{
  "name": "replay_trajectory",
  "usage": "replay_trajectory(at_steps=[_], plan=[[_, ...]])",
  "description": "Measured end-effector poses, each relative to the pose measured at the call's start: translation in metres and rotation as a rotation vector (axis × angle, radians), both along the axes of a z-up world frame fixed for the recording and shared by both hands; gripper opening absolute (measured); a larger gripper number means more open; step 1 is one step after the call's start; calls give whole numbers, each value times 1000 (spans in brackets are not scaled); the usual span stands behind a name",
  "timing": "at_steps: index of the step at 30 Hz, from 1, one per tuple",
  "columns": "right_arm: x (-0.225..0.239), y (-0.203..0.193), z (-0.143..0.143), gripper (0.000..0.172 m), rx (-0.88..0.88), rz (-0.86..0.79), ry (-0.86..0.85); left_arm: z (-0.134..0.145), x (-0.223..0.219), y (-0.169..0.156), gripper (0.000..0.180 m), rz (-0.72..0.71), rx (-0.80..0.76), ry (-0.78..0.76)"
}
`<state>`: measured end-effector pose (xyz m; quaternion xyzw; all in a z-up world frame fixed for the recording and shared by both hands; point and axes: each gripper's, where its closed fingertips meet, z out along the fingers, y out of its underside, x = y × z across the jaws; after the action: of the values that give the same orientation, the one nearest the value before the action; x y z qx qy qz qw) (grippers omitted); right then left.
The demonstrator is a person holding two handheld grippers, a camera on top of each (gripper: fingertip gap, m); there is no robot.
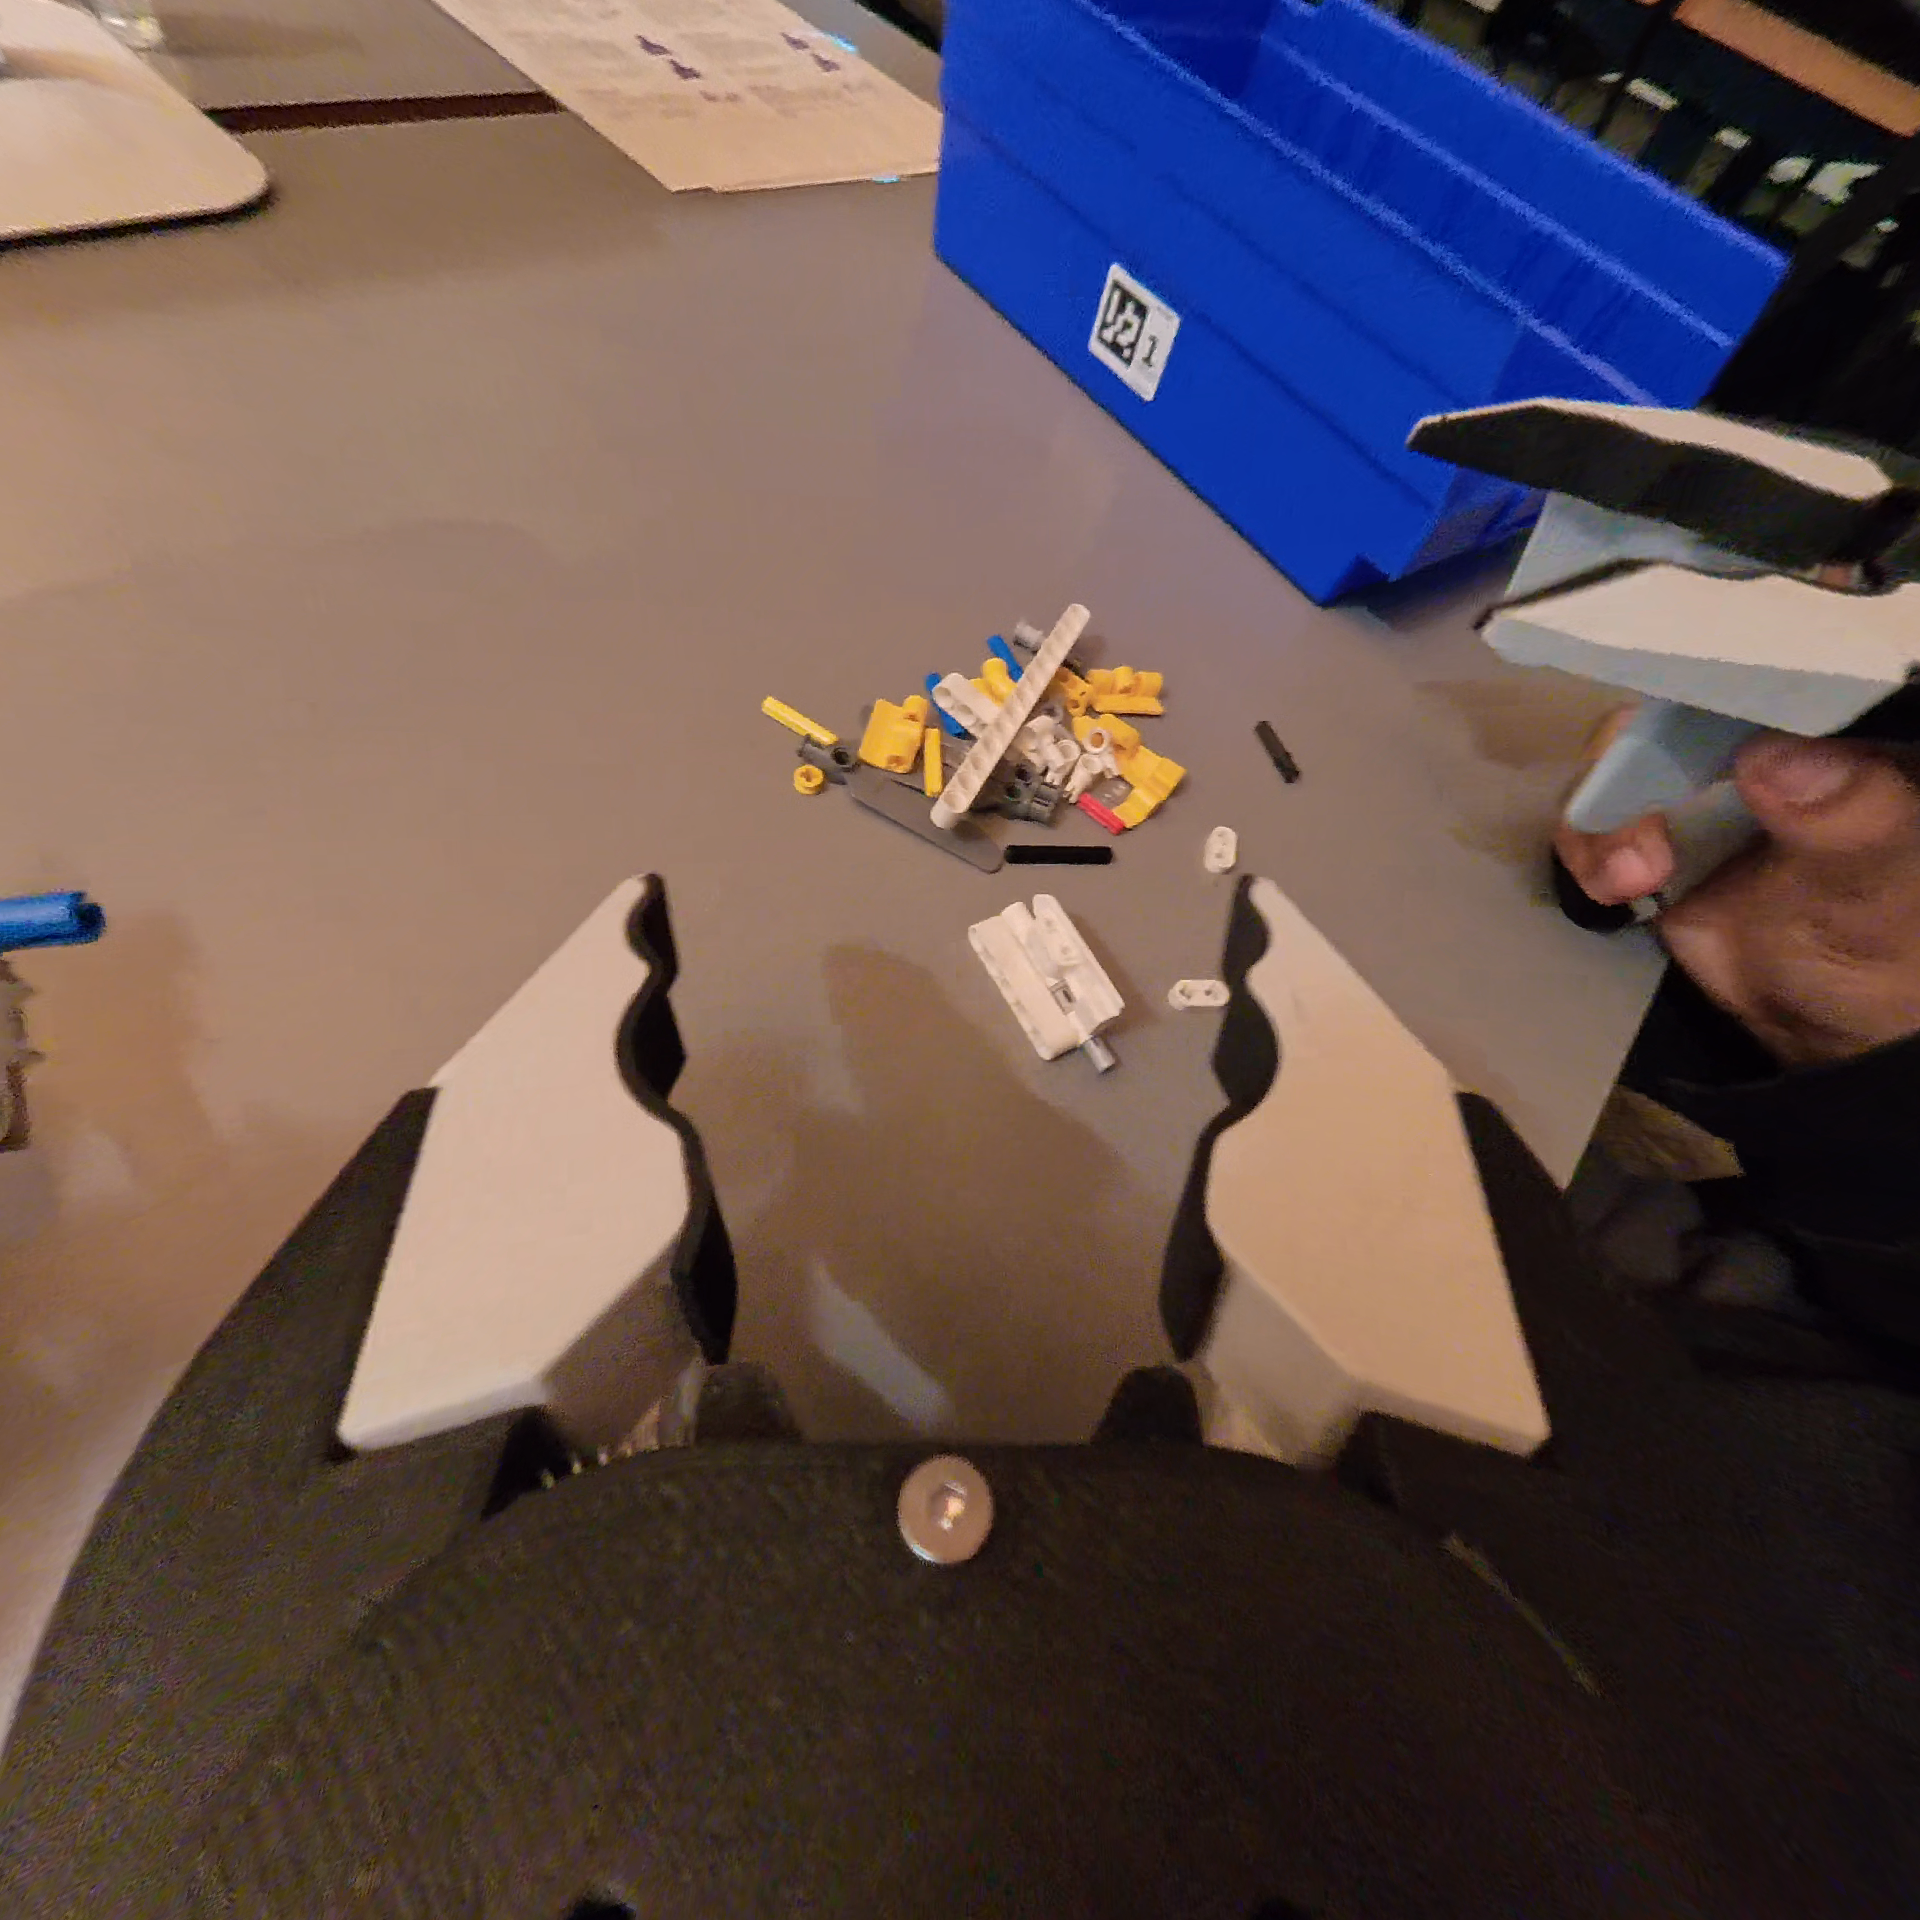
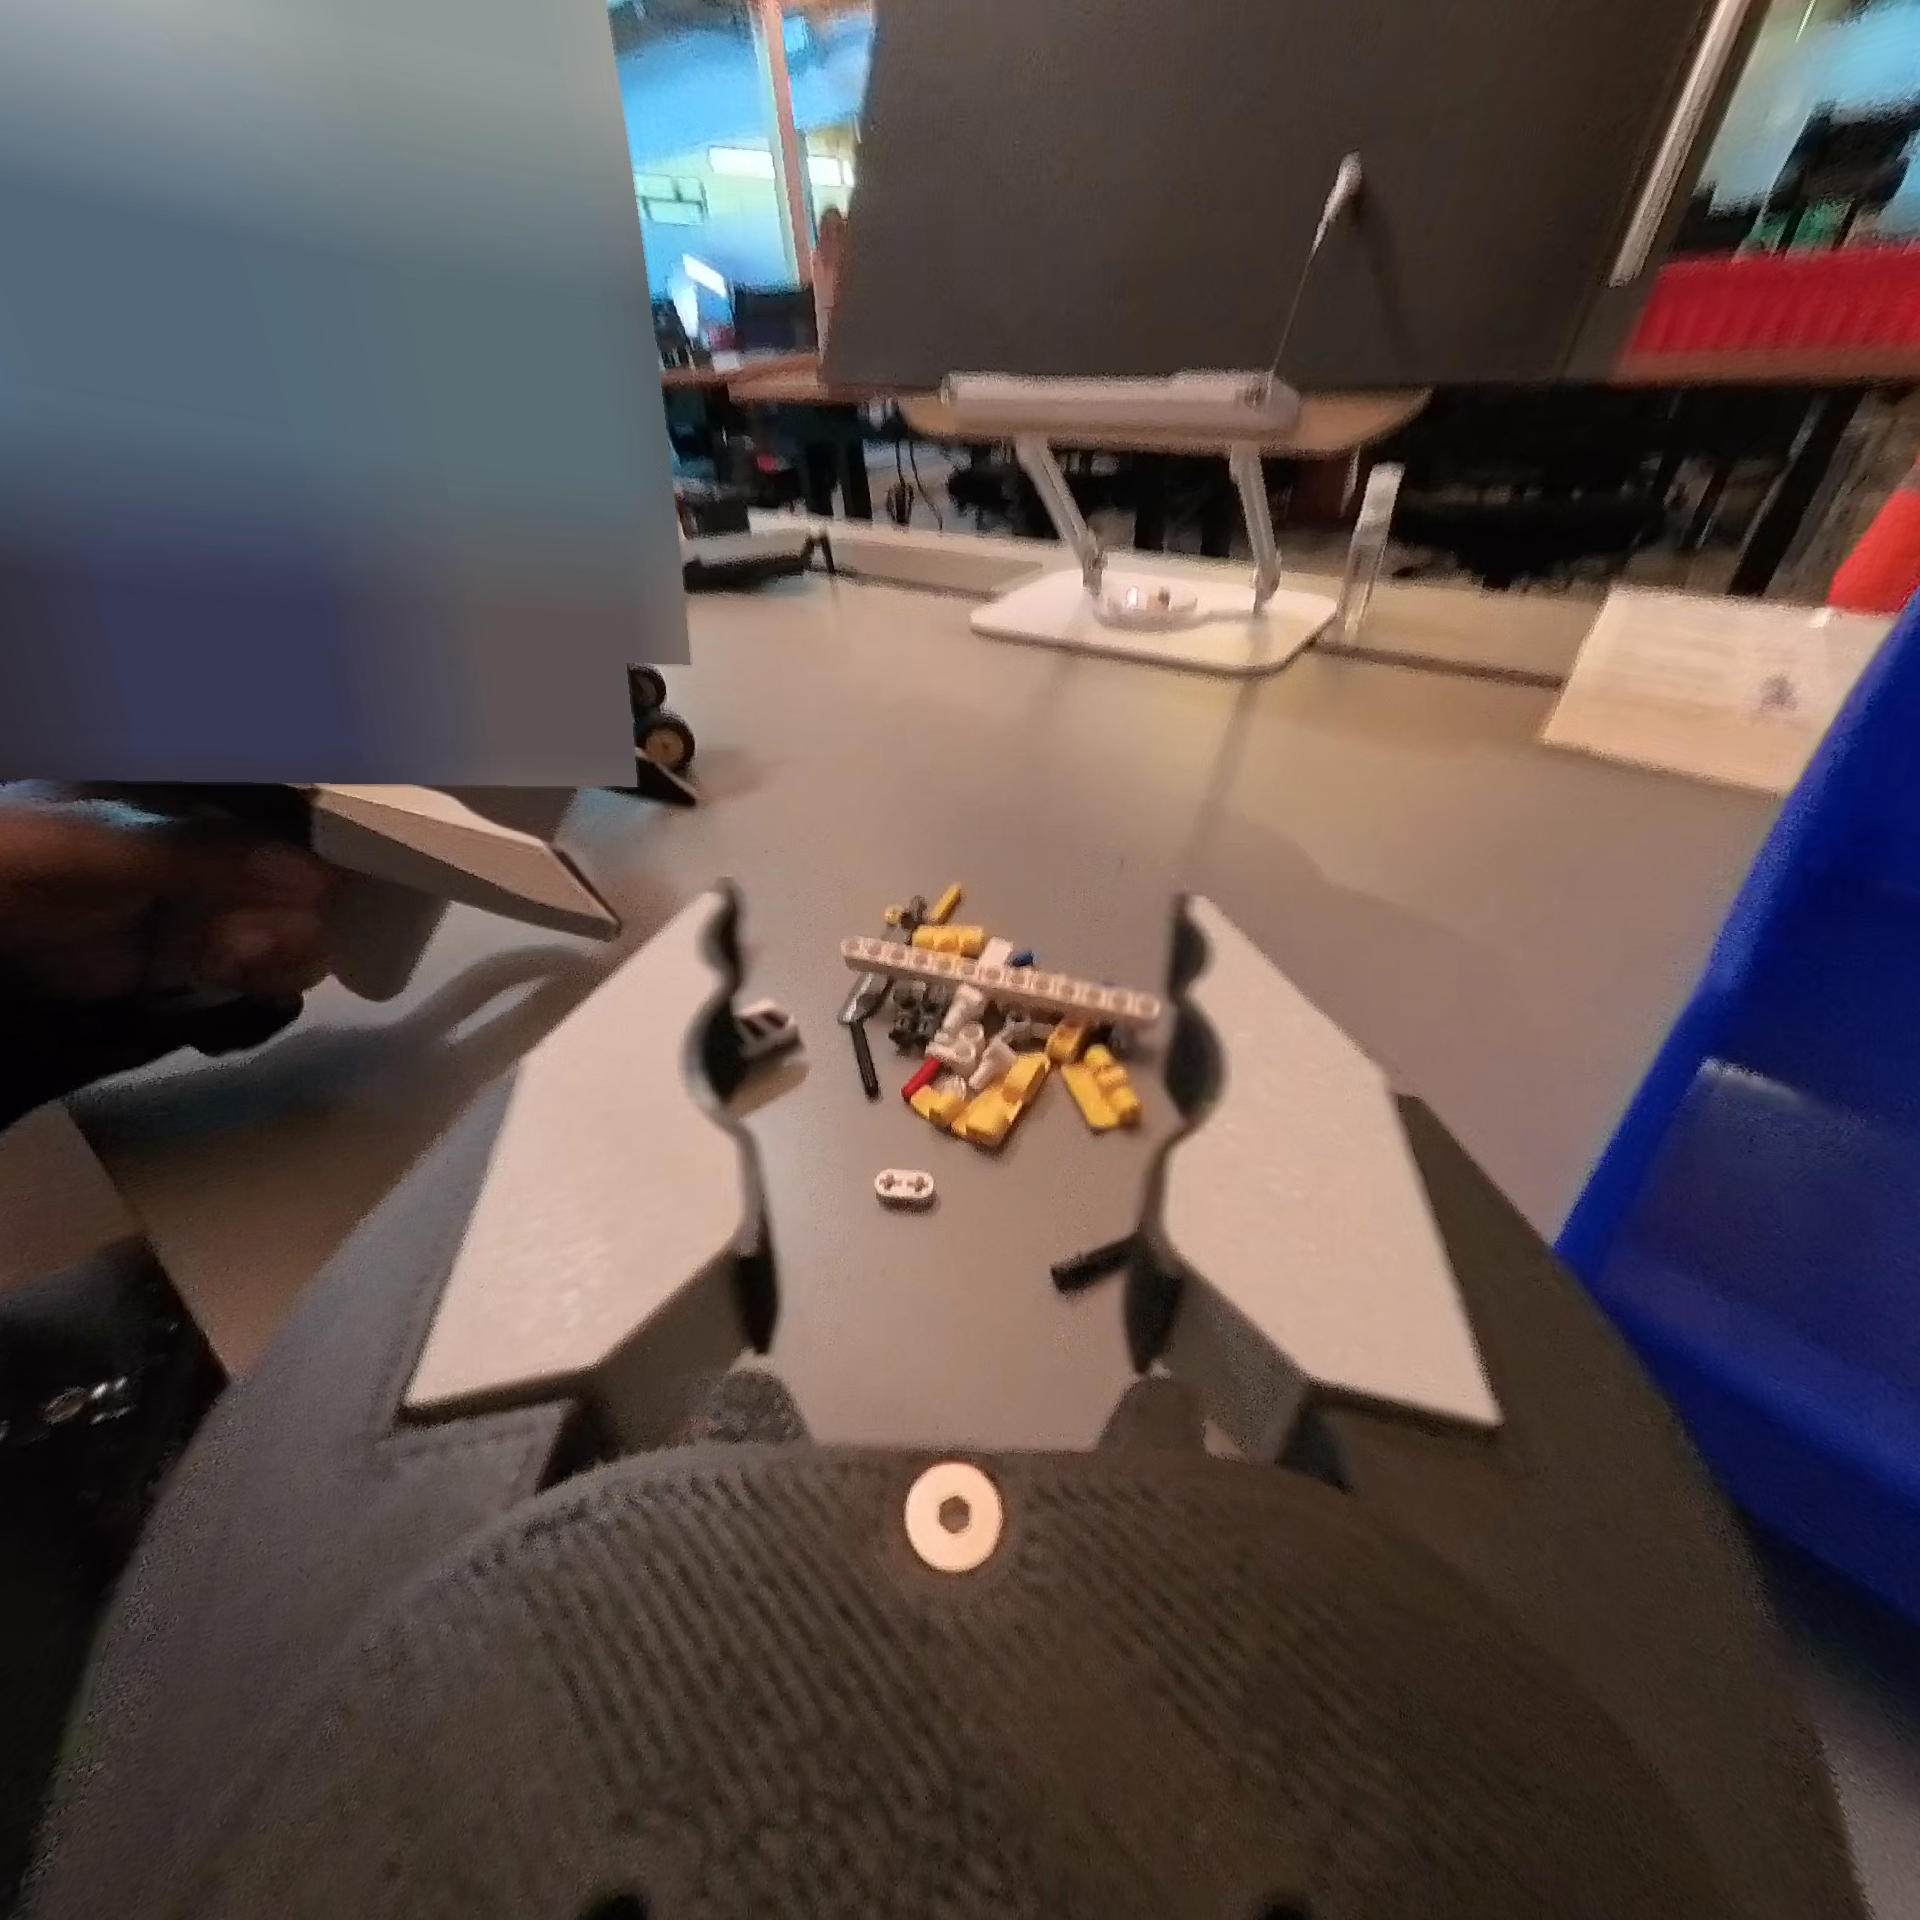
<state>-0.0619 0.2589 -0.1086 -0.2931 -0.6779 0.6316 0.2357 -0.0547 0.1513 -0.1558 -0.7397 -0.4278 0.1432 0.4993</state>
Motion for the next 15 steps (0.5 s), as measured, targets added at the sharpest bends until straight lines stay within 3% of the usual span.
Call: replay_trajectory(at_steps=[2, 6, 15], plan=[[-4, -1, -17, 110, 79, 2, -99, -4, 0, -3, 120, 14, -44, -15], [-9, 4, -48, 132, 268, -26, -215, -19, -1, -10, 128, 52, -157, -37], [-36, 4, -94, 152, 516, -73, -374, -50, -12, -16, 138, 75, -290, -132]])
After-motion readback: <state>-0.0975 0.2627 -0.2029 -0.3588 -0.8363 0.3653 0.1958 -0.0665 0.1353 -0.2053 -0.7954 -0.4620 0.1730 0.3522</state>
